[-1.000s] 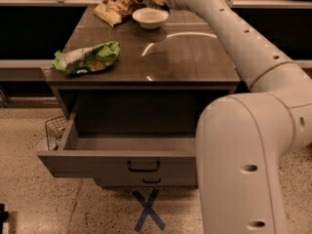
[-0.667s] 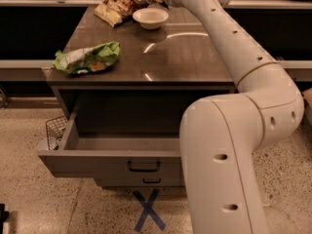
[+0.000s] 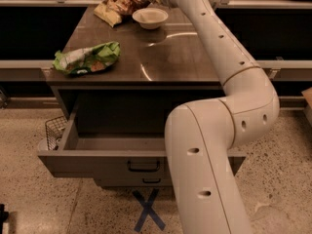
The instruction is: Place blue chip bag into paper bowl
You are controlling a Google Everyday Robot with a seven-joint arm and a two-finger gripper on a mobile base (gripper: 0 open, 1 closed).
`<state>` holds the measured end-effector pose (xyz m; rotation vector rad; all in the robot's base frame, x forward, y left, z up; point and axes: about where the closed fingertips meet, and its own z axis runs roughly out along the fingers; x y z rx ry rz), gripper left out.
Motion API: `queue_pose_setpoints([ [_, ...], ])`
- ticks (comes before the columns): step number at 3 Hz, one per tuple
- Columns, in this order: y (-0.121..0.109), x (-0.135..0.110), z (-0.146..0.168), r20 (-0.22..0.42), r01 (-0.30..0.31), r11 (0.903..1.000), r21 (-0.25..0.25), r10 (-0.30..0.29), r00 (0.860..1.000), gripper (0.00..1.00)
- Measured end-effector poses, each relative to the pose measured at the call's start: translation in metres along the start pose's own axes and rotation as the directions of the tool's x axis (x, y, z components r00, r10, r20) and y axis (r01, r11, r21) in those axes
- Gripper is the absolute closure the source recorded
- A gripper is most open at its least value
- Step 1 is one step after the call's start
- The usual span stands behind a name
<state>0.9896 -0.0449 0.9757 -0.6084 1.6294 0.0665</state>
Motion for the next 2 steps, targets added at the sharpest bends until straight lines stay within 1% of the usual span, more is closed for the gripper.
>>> queue_pose_setpoints([
  [1,0.0018,0.0071,0.0064,-0.015,0.002,1.0000,0.002,-0.002,1.000,0.12],
  [2,0.0002,0.0100,0.0073,-0.027,0.003,1.0000,0.007,-0.003,1.000,0.00],
])
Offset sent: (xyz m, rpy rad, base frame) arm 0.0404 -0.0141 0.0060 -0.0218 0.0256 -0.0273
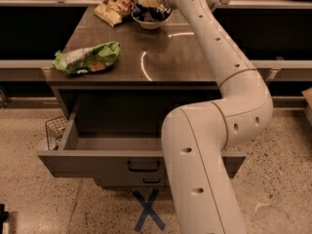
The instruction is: Place blue chip bag into paper bowl
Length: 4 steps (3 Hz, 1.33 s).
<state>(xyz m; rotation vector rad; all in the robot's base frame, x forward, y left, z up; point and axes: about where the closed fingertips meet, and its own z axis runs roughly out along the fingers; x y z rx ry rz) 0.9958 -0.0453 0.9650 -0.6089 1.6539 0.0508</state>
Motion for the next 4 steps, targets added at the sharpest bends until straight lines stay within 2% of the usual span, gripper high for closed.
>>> queue_pose_setpoints([
  [1,-0.012,-0.003,-0.010,-0.001,-0.021,0.9998,0.008,0.021,1.000,0.00],
  [2,-0.045,-0.011,-0.053,0.020,-0.107,0.9939,-0.028,0.107,0.994,0.00],
  [3,-0.101,-0.015,-0.131,0.038,-0.257,0.9642,-0.067,0.260,0.965,0.00],
  [4,-0.110,-0.006,-0.142,0.028,-0.274,0.9593,-0.067,0.277,0.961,0.00],
])
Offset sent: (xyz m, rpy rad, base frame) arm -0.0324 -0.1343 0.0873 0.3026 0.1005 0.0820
